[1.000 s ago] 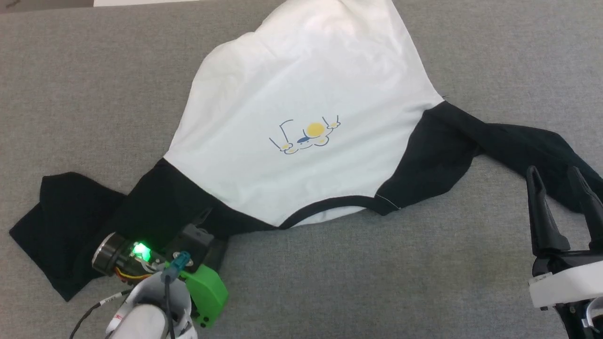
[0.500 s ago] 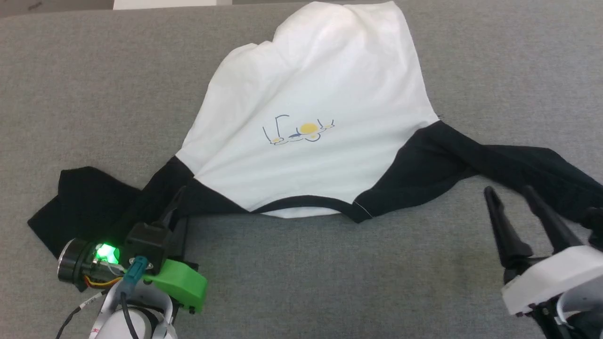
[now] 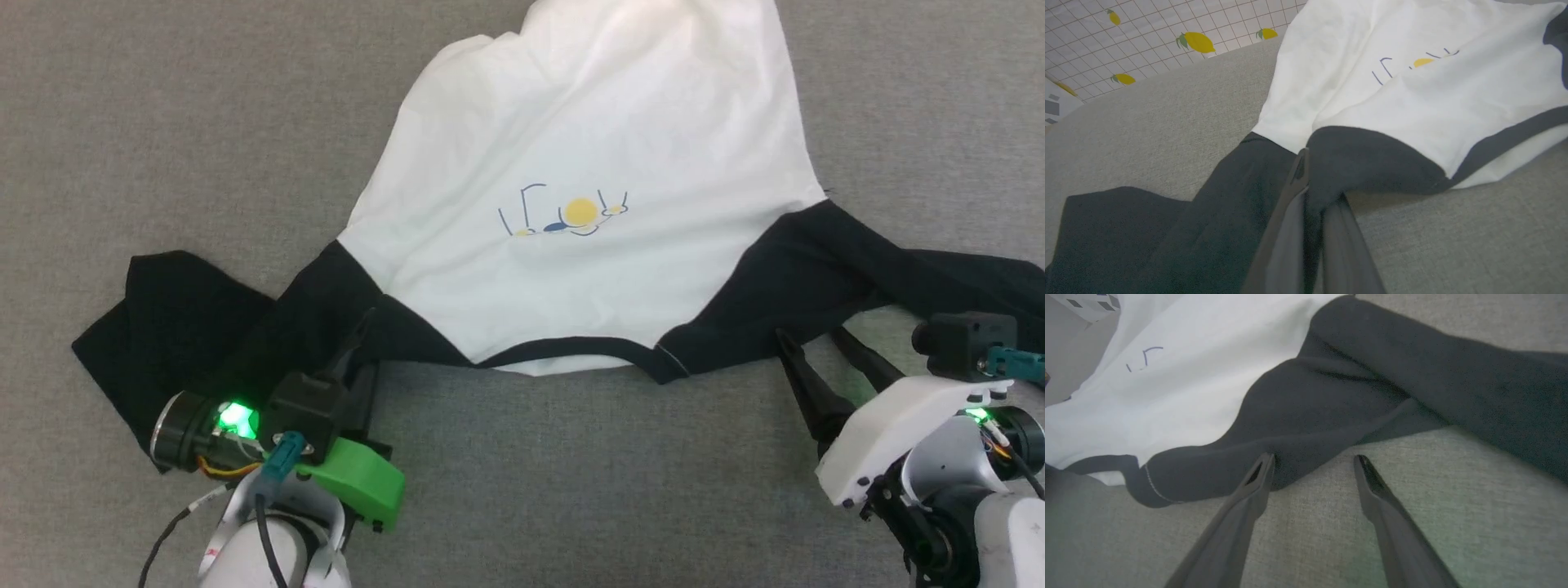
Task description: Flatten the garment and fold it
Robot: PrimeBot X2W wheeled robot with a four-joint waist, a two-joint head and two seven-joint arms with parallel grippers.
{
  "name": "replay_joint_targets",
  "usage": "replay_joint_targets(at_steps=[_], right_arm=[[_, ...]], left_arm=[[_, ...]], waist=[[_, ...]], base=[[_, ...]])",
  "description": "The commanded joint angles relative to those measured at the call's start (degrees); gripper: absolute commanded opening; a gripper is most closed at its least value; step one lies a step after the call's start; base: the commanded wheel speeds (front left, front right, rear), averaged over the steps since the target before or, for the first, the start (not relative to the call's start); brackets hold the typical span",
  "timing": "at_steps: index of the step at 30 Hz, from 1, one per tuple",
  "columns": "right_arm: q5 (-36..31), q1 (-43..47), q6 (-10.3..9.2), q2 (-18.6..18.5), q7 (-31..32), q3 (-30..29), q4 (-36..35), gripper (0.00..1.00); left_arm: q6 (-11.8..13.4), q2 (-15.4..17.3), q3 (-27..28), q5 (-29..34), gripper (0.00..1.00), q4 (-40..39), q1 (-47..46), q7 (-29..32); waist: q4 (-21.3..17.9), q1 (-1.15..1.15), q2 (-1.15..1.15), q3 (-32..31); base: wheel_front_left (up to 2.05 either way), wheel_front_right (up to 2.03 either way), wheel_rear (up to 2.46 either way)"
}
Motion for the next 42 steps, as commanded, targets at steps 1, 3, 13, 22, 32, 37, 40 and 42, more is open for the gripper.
replay_joint_targets(at_steps=[1,3,13,22,32,37,40,42], right_arm=[[-0.4,-1.5,-0.08,0.0,0.3,-0.1,0.6,1.0],[-0.4,-2.4,-0.08,0.0,0.3,-0.3,1.4,1.0],[-0.2,-5.5,-0.08,0.0,-0.2,-1.2,5.4,0.0],[2.4,-10.1,-0.08,0.0,-10.1,-3.6,7.1,0.0],[5.9,-14.4,-0.08,-0.1,-14.9,-3.0,-1.7,0.0],[7.1,-19.6,-0.08,-1.1,-10.9,-2.0,-7.3,0.0],[7.6,-22.7,-0.08,-1.5,-8.2,-1.7,-9.1,0.0],[7.7,-24.8,-0.08,-1.9,-6.5,-1.6,-10.0,0.0]], left_arm=[[-0.2,-0.3,-0.1,-0.4,0.0,0.2,-1.4,-0.4],[-0.3,-0.6,-0.5,-0.4,0.0,0.5,-2.1,-0.5],[-0.4,-1.7,-1.7,-1.2,0.0,2.7,-3.4,-1.3],[-0.1,-2.7,-1.0,-2.4,0.0,3.3,-5.0,-5.5],[-1.2,-2.8,0.4,-4.8,0.0,-5.2,-9.5,-6.8],[-2.0,-1.9,0.9,-5.2,0.0,-10.5,-14.7,-1.9],[-2.2,-1.7,1.4,-5.7,0.0,-12.7,-18.2,1.0],[-2.4,-1.4,1.9,-6.0,0.0,-13.6,-20.8,3.1]], waist=[[0.9,0.0,0.0,1.0],[1.3,0.0,0.0,1.5],[2.6,0.0,0.0,1.8],[2.0,0.0,0.0,-1.1],[-1.5,0.0,0.0,-10.0],[-3.8,0.0,0.0,-14.9],[-4.9,0.0,0.0,-16.8],[-5.4,0.0,0.0,-17.8]], base=[[0.0,0.0,0.0],[0.0,0.0,0.0],[0.0,0.0,0.0],[0.0,0.0,0.0],[0.0,0.0,0.0],[0.0,0.0,0.0],[0.0,0.0,0.0],[0.0,0.0,0.0]])
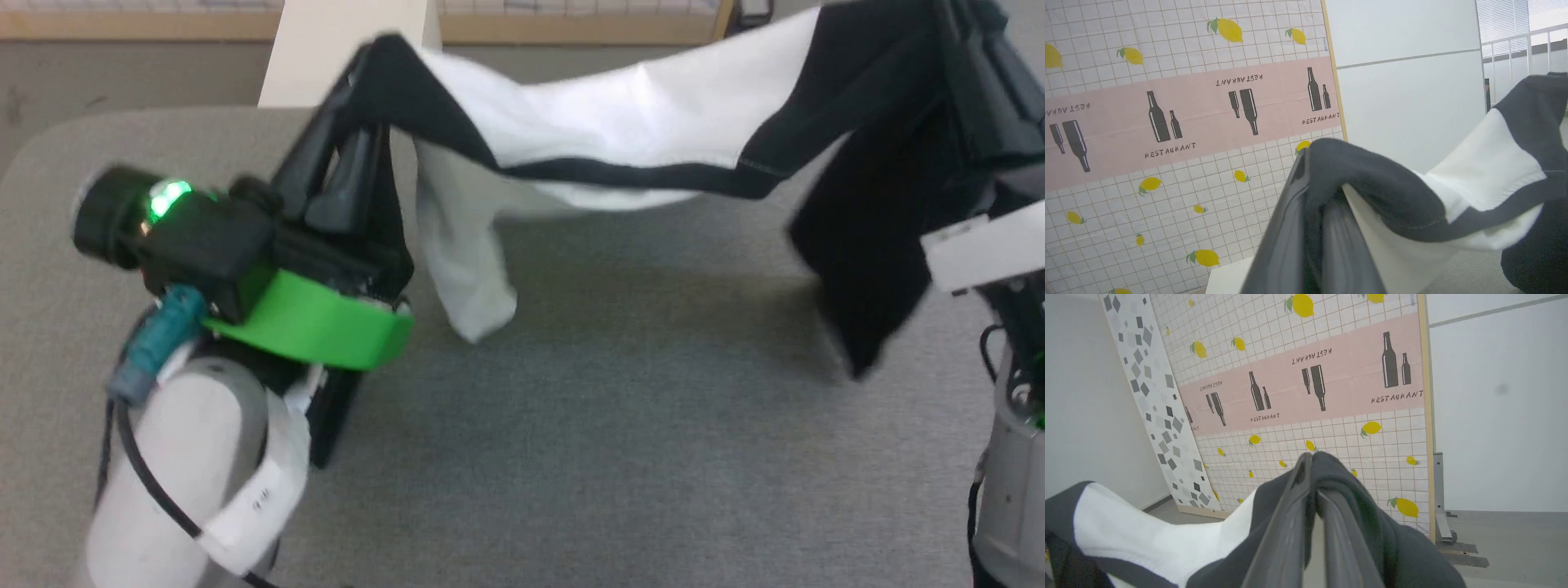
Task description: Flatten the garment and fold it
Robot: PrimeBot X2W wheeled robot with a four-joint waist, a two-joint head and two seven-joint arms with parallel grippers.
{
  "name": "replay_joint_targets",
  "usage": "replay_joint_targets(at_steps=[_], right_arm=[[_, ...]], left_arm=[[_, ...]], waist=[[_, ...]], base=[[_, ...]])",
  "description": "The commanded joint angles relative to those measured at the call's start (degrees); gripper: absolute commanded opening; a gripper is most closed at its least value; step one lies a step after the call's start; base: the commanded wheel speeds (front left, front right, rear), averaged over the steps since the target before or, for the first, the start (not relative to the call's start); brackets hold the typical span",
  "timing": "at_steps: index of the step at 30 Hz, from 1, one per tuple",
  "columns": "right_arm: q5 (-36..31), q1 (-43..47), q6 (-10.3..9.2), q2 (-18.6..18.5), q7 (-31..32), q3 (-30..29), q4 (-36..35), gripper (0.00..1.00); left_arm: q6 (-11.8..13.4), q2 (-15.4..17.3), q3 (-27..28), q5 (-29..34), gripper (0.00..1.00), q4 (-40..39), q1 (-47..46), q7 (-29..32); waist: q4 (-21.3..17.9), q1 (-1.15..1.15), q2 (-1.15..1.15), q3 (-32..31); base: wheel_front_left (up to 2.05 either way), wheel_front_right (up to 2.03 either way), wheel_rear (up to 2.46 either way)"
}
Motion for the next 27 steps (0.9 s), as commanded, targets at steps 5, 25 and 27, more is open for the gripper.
replay_joint_targets(at_steps=[5,25,27], right_arm=[[1.4,-5.7,-0.08,-0.4,4.5,0.7,-1.9,0.0],[-0.2,-25.5,-0.08,1.1,17.6,-1.0,9.1,0.0],[-1.8,-30.5,-0.08,0.6,16.3,-1.0,13.0,0.0]], left_arm=[[-0.3,0.2,1.6,-2.3,0.0,-1.1,-7.5,5.6],[0.0,0.9,2.6,-3.6,0.0,13.2,-30.3,20.1],[-0.2,0.6,2.3,-2.6,0.0,16.9,-35.0,20.0]], waist=[[-4.0,0.0,0.0,-5.7],[-8.0,0.0,0.0,6.7],[-8.5,0.0,0.0,10.0]], base=[[0.0,0.0,0.0],[0.0,0.0,0.0],[0.0,0.0,0.0]])
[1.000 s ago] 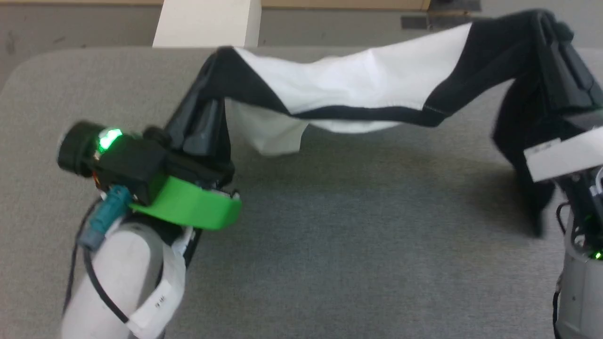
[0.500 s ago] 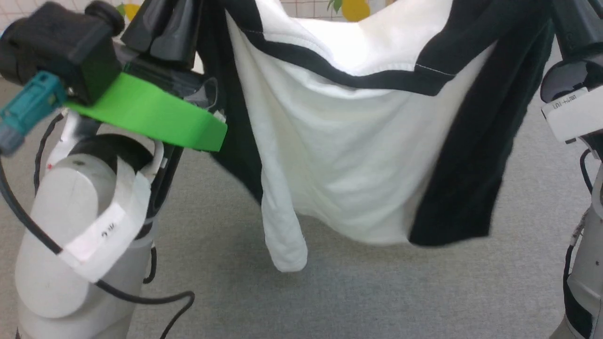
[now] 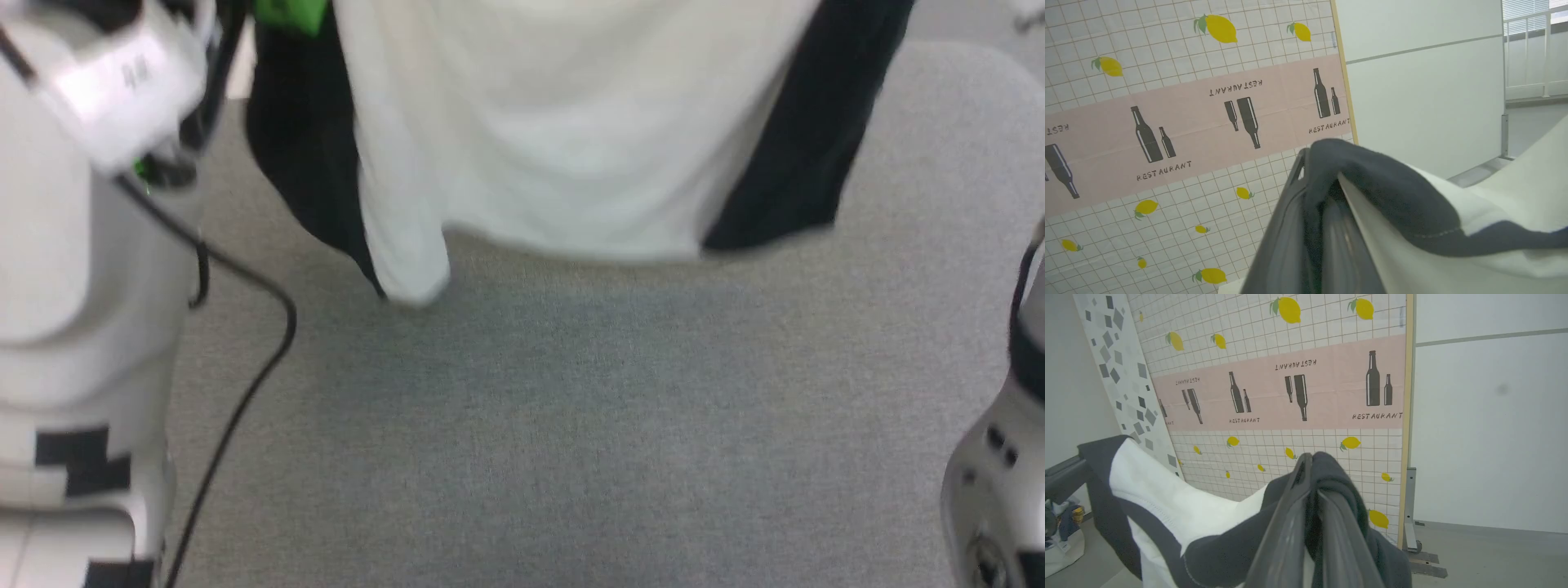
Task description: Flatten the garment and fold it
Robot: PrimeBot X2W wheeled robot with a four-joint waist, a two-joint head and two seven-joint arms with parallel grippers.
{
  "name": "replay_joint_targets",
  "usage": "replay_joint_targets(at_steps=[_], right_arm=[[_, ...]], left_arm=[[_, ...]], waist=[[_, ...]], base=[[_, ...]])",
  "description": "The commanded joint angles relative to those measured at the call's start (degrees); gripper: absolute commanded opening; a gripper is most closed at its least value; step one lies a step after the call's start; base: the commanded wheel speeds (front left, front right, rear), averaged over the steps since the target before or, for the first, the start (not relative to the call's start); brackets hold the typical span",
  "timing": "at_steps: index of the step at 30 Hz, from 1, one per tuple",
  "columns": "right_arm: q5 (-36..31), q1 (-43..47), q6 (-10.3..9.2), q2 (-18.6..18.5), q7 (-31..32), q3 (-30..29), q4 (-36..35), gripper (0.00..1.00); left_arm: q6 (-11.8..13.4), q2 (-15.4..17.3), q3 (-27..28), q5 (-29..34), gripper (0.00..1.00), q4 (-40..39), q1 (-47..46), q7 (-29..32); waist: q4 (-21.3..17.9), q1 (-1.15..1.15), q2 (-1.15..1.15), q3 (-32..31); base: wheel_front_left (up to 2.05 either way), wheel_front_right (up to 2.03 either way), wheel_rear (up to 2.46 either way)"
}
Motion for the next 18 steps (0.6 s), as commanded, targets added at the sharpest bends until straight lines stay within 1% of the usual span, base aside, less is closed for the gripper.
replay_joint_targets(at_steps=[1,6,11,15,18], right_arm=[[-1.1,-3.9,-0.08,-0.3,-1.6,-0.1,2.5,0.0],[-3.4,-15.8,-0.08,-0.8,-7.7,0.5,12.4,0.0],[-5.2,-24.9,-0.08,-1.8,-14.0,1.2,21.2,0.0],[-6.3,-29.7,-0.08,-3.3,-19.3,2.3,26.5,0.0],[-6.7,-31.3,-0.08,-4.3,-23.5,3.5,29.7,0.0]], left_arm=[[-0.4,-0.2,-0.4,1.2,0.0,2.1,-4.2,-0.6],[-0.3,-1.7,-1.9,4.9,0.0,10.3,-16.4,-4.5],[0.9,-2.7,-2.8,8.8,0.0,17.5,-26.4,-11.6],[1.8,-3.0,-3.5,11.0,0.0,22.0,-31.1,-17.8],[2.6,-2.9,-3.4,11.6,0.0,24.6,-32.4,-22.4]], waist=[[-1.9,0.0,0.0,8.4],[-2.3,0.0,0.0,16.0],[-2.0,0.0,0.0,22.9],[-1.2,0.0,0.0,27.4],[-0.7,0.0,0.0,29.9]], base=[[0.0,0.0,0.0],[0.0,0.0,0.0],[0.0,0.0,0.0],[0.0,0.0,0.0],[0.0,0.0,0.0]])
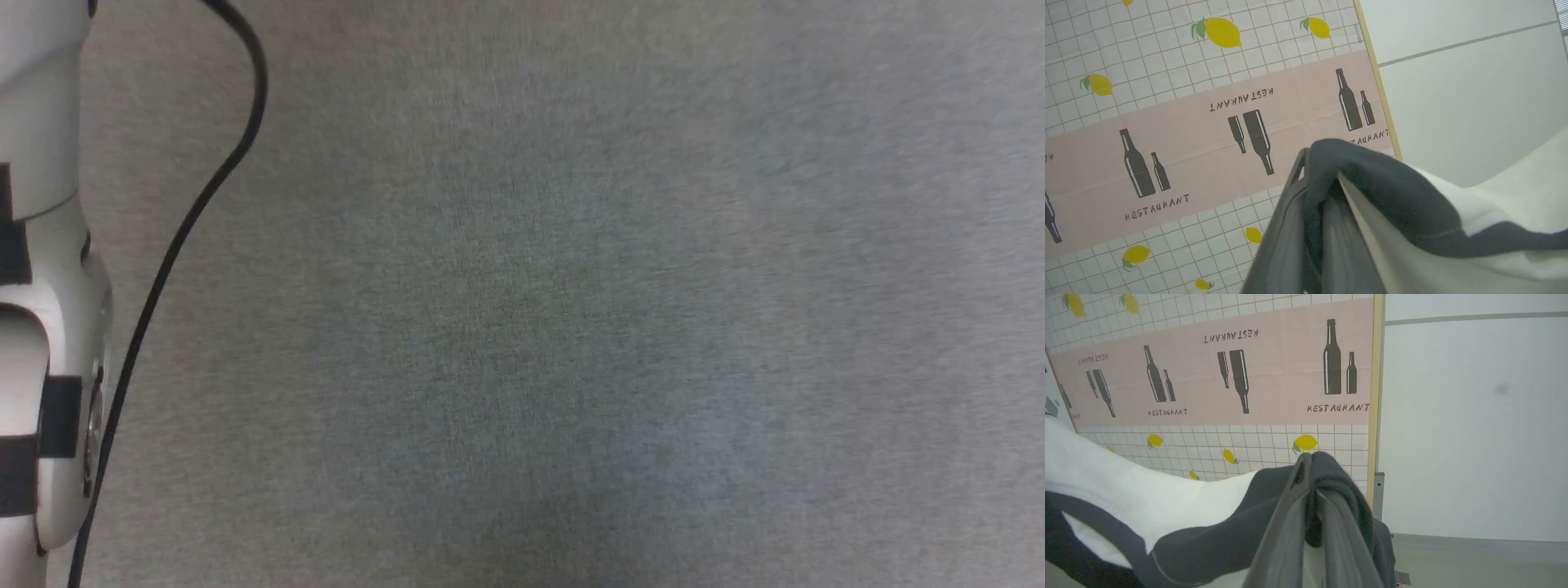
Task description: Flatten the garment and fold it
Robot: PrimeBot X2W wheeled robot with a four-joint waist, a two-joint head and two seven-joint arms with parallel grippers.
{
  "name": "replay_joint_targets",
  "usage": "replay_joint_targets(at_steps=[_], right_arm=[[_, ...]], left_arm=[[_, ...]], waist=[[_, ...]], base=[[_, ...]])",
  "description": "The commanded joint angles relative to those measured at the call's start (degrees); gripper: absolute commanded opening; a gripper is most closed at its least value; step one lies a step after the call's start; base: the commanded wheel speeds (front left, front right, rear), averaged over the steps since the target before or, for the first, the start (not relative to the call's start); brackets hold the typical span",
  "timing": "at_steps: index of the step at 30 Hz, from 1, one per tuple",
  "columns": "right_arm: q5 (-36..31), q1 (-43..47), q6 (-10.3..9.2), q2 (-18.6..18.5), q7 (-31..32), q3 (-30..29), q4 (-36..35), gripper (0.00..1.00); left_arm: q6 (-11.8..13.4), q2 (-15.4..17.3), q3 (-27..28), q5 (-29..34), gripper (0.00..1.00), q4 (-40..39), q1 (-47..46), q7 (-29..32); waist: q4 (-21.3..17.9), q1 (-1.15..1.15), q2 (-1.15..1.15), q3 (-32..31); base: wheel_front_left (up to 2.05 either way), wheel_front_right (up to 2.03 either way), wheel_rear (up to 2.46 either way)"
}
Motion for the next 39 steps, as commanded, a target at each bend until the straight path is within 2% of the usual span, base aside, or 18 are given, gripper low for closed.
replay_joint_targets(at_steps=[1,4,10,12,15,19,21,25,30,34,39], right_arm=[[-0.1,-0.5,-0.08,-0.4,-1.7,0.7,1.3,0.0],[0.9,0.0,-0.08,-1.2,-4.3,2.9,3.3,0.0],[6.4,3.9,-0.08,-4.1,-6.5,9.4,2.5,0.0],[9.0,6.7,-0.08,-5.7,-6.6,11.2,-0.2,0.0],[12.6,11.7,-0.08,-7.9,-6.0,12.3,-5.0,0.0],[16.5,22.1,-0.08,-10.5,-4.1,11.9,-14.1,0.0],[17.8,28.2,-0.08,-11.1,-2.9,10.1,-18.4,0.0],[18.5,40.9,-0.08,-10.2,-1.1,4.7,-25.6,0.0],[17.8,55.7,-0.08,-6.2,1.5,-0.7,-33.4,0.0],[17.0,65.5,-0.08,-2.3,3.6,-2.6,-37.4,0.0],[16.4,74.6,-0.08,1.4,5.8,-4.3,-39.5,0.0]], left_arm=[[0.6,0.1,0.0,0.7,0.0,0.9,-0.5,-1.9],[0.1,0.4,-0.5,0.5,0.0,3.0,0.4,-4.8],[-3.6,2.0,-2.3,-0.6,0.0,4.0,3.9,-7.8],[-5.6,2.9,-3.6,-0.7,0.0,2.9,6.2,-7.9],[-7.0,4.0,-5.0,-1.2,0.0,0.1,10.6,-7.7],[-7.5,6.3,-6.7,-2.0,0.0,-7.0,19.5,-5.7],[-6.8,7.4,-7.0,-2.7,0.0,-11.6,25.2,-3.8],[-3.6,9.4,-7.3,-3.9,0.0,-21.4,38.4,-0.4],[1.0,11.9,-8.1,-4.4,0.0,-32.0,53.8,3.4],[3.1,12.9,-10.3,-4.7,0.0,-36.6,63.3,6.5],[5.0,12.6,-13.0,-7.1,0.0,-38.4,73.1,10.0]], waist=[[0.7,-0.01,0.0,7.8],[1.1,-0.01,0.0,9.3],[1.6,-0.01,0.0,9.9],[1.8,-0.01,0.0,9.1],[2.0,-0.01,0.0,7.1],[2.1,-0.01,0.0,3.5],[2.1,-0.01,0.0,1.6],[2.1,-0.01,0.0,-2.5],[2.1,-0.01,0.0,-6.7],[2.1,-0.01,0.0,-9.7],[2.1,-0.01,0.0,-13.3]], base=[[0.0,0.0,0.0],[0.0,0.0,0.0],[0.0,0.0,0.0],[0.0,0.0,0.0],[0.0,0.0,0.0],[0.0,0.0,0.0],[0.0,0.0,0.0],[0.0,0.0,0.0],[0.0,0.0,0.0],[0.0,0.0,0.0],[0.0,0.0,0.0]])
